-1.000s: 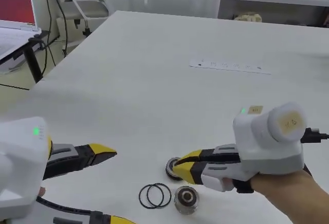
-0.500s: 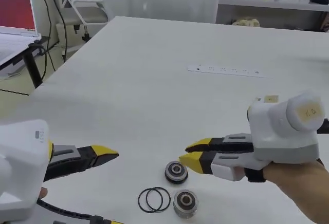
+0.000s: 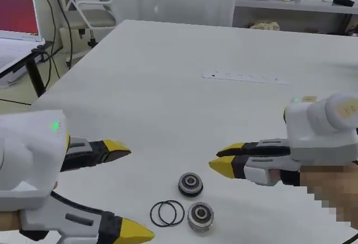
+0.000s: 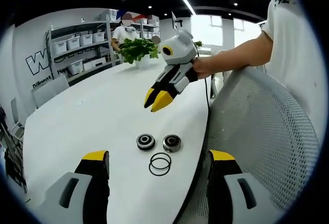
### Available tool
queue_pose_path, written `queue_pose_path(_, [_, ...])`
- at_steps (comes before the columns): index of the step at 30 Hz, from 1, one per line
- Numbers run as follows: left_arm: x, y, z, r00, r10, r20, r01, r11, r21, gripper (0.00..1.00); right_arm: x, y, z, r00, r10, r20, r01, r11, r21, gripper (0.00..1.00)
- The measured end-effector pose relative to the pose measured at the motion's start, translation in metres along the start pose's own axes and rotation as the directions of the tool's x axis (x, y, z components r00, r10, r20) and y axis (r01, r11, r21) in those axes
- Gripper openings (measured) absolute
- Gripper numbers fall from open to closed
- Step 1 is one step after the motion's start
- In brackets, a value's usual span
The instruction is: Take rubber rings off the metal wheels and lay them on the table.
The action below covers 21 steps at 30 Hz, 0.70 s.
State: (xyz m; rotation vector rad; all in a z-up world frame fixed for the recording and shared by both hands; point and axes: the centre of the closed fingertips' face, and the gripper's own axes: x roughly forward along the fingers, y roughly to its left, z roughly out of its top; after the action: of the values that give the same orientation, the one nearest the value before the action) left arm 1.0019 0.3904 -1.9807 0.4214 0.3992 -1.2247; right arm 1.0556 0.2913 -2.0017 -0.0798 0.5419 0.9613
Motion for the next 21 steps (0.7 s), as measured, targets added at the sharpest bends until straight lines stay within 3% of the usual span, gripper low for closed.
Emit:
queue_pose_path(7, [0.009,0.013,0.021,0.9992,-0.04,-0.008,0.04,0.998,0.047,0.74,-0.002,-0.009,-0.01,0.9993,-0.023,-0.031,0.023,1.0,0.002,0.15])
queue_pose_path(13, [0.026,0.029,0.052,0.998,-0.059,0.023,0.057,0.994,0.096,0.73,-0.002,-0.013,-0.018,0.9979,-0.032,-0.055,0.033,0.999,0.006,0.16])
queue_pose_path(18, [0.044,0.04,0.061,0.9973,-0.071,0.022,0.068,0.992,0.103,0.7,-0.003,-0.016,-0.02,0.9977,-0.035,-0.058,0.036,0.999,0.012,0.16])
queue_pose_path(21, [0.054,0.045,0.07,0.995,-0.081,0.059,0.075,0.993,0.094,0.66,-0.003,-0.019,-0.022,0.9973,-0.043,-0.059,0.044,0.999,0.022,0.16])
